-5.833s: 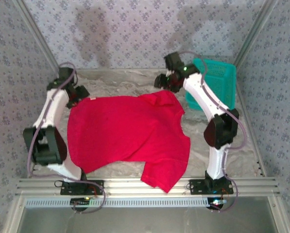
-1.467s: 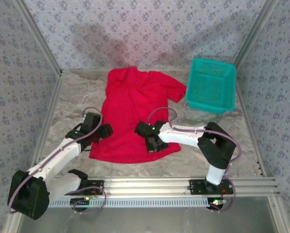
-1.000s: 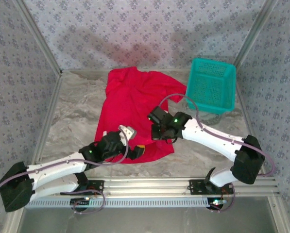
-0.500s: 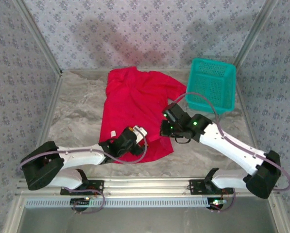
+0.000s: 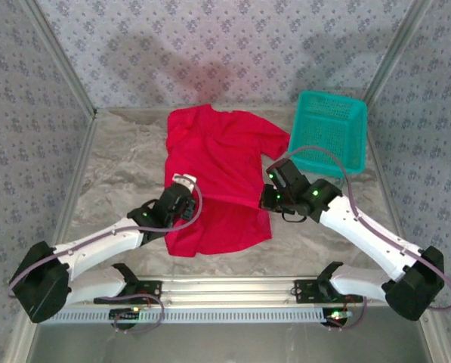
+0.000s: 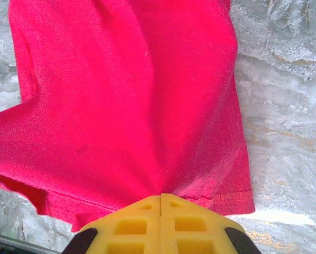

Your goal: Fold the inside-out t-shirt

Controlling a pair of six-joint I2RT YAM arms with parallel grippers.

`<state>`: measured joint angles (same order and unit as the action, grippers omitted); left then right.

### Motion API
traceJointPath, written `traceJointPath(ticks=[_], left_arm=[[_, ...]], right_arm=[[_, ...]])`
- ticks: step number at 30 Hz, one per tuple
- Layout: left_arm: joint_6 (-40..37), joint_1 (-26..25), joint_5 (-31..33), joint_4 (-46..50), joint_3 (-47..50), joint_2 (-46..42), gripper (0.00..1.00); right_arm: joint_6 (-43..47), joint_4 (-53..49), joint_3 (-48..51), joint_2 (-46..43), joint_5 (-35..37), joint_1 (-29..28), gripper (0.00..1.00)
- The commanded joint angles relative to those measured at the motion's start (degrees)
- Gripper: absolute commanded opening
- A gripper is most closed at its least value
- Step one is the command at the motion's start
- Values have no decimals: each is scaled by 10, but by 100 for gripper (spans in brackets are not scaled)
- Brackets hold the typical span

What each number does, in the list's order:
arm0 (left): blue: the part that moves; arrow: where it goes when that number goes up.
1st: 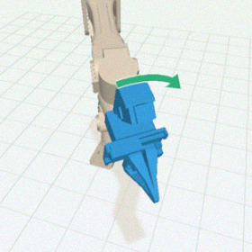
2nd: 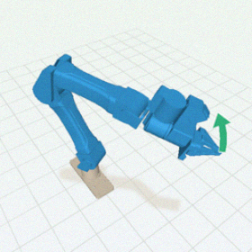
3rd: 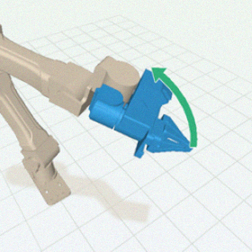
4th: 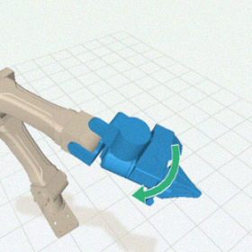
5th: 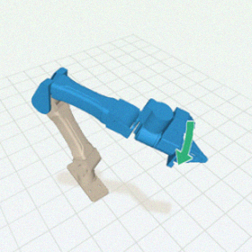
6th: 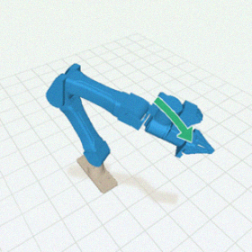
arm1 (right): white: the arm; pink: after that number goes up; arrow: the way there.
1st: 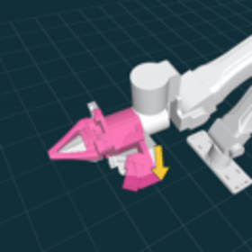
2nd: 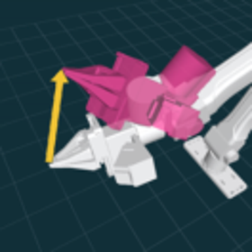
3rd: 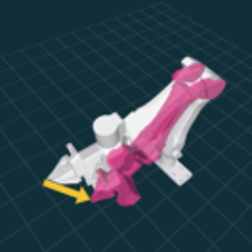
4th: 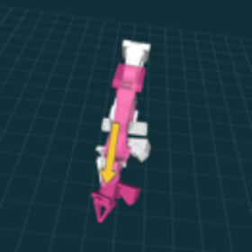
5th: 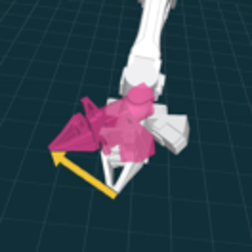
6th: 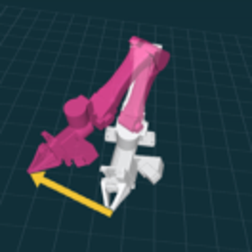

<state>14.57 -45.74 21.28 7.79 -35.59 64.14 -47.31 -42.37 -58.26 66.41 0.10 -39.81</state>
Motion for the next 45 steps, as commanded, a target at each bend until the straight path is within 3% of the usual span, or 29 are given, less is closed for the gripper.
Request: traceJointPath(ticks=[1, 5, 8, 12, 16, 18, 21, 23, 26, 30, 36, 45], left_arm=[[100, 2, -82, 73, -75, -12, 0], [135, 3, -134, 81, -172, 52, 0], [145, 6, -152, 139, -288, 141, 0], [177, 17, -180, 228, -430, 252, 0], [185, 23, -168, 279, -500, 299, 0], [183, 27, -168, 289, -515, 306, 0], [179, 32, -168, 301, -524, 305, 0], [180, 34, -168, 306, -526, 301, 0], [180, 36, -166, 308, -525, 289, 0], [186, 40, -160, 308, -523, 271, 0], [189, 45, -156, 323, -516, 252, 0], [195, 64, -169, 324, -507, 213, 0]], right_arm=[[33, 18, -15, 30, -19, 56, 0], [89, 29, -114, 118, -47, 149, 0], [108, 2, -187, 201, -75, 195, 2], [104, -12, -160, 210, -87, 221, 32], [66, 20, -31, 89, -63, 167, 40], [15, 74, 28, 43, -58, 113, 38], [-74, 199, 104, 19, -23, 8, 27], [-96, 243, 108, 55, -1, -27, 20], [-87, 285, 68, 162, 12, -48, 20], [-70, 315, -5, 296, 15, -46, 33], [-93, 306, -116, 393, 5, -52, 49], [-170, 263, -268, 551, 38, -47, 53]])
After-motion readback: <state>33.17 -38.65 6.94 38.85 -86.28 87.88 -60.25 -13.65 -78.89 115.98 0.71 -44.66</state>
